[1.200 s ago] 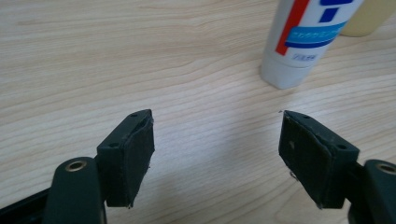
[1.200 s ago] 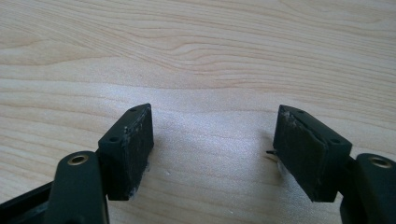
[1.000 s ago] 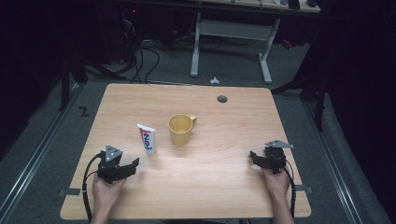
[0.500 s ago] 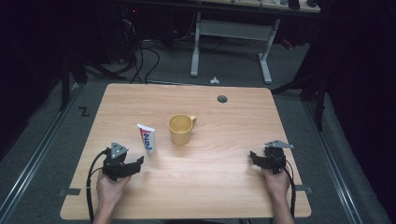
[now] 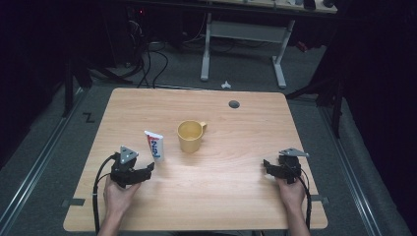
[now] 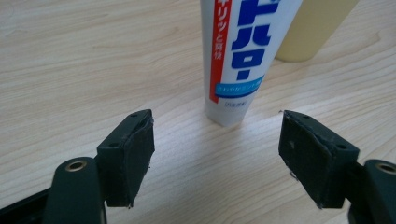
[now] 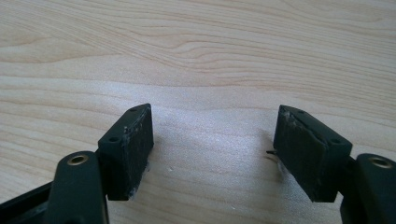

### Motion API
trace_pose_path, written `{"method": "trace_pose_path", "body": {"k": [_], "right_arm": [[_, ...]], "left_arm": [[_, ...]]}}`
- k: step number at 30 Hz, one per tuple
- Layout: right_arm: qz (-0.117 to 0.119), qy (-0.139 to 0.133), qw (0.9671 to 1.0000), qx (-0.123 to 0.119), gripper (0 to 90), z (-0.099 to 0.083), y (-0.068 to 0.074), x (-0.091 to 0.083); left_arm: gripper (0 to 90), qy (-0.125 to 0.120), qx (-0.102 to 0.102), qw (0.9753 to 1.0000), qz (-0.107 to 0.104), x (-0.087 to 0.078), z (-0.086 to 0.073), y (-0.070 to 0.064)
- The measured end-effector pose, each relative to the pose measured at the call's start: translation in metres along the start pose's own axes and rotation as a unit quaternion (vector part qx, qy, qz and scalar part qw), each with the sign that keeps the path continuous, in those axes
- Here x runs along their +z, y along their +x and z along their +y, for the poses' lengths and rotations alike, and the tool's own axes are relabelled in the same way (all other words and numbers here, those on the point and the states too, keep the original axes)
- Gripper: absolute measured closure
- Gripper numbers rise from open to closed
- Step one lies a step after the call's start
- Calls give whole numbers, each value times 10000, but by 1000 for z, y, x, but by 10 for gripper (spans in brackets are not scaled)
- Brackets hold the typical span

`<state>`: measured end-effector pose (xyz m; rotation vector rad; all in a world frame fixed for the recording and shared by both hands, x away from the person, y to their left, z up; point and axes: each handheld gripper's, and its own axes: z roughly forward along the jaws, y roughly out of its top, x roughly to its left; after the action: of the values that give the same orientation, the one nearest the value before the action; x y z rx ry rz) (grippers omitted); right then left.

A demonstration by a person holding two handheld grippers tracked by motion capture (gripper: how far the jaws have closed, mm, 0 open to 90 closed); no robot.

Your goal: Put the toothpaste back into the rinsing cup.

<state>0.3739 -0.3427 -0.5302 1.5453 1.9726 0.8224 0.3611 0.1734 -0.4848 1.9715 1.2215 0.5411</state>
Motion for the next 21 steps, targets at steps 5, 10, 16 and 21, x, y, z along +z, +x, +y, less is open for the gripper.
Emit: {"method": "trace_pose_path", "body": {"k": [5,10,16,21], "right_arm": [[-4,-1,10000,-2,287,0,0,0],[-3,-1,10000,-2,287,0,0,0],[-2,-1,10000,-1,287,0,0,0],[-4,-1,10000,-4,287,0,0,0]], "left_arm": [[228,32,25,9999,-92,4,4,-4],[212,75,33,9999,-136,8,7,-6],[213,58,-3,9999,-111,13,13,-8],[210,7,-110,9999,-73,16,16,-8]]}}
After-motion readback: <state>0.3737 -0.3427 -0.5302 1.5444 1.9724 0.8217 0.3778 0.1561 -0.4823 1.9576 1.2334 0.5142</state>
